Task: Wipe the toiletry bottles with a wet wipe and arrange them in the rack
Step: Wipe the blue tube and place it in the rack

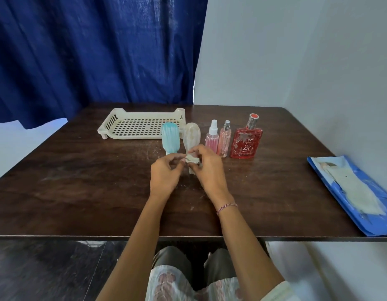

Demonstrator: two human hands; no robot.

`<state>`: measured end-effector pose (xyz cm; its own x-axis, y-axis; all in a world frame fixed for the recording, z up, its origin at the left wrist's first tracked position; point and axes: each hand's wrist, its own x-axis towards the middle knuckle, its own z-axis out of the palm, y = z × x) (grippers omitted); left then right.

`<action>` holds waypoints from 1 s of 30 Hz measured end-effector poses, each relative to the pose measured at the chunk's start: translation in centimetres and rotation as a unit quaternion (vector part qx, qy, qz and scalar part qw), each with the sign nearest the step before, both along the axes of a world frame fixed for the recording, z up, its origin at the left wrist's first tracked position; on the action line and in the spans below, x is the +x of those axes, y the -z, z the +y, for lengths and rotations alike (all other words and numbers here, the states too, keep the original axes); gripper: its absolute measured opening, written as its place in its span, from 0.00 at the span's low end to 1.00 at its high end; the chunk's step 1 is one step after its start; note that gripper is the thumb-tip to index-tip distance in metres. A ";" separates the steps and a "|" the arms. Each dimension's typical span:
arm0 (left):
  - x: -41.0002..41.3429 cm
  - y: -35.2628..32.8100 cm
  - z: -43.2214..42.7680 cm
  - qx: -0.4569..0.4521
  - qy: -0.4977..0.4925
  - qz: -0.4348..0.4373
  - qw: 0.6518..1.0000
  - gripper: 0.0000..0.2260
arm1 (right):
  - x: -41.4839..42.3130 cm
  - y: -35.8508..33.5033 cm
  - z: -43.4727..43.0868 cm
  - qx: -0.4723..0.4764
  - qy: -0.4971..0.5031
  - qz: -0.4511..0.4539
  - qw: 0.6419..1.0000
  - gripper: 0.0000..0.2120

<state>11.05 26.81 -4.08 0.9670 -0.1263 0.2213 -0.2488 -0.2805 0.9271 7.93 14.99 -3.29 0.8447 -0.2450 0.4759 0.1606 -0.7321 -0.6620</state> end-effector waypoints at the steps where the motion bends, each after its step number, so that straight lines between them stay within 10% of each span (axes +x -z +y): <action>1: 0.1 0.1 0.1 -0.006 -0.001 0.017 1.000 0.06 | 0.1 0.0 0.3 -0.007 -0.003 0.009 1.000 0.13; 19: 0.6 -1.5 2.1 0.144 -0.126 -0.052 0.980 0.06 | -0.5 -0.6 0.2 -0.025 -0.055 0.045 0.997 0.09; 30: 3.9 -4.8 1.1 -0.001 -0.163 -0.087 0.983 0.14 | 4.0 -5.2 2.8 -0.214 0.026 -0.077 0.973 0.14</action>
<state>14.98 27.87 0.72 0.9039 0.1845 0.3859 -0.3002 -0.3691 0.8796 11.98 17.82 1.88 0.7470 -0.0369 0.6638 0.1892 -0.9454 -0.2655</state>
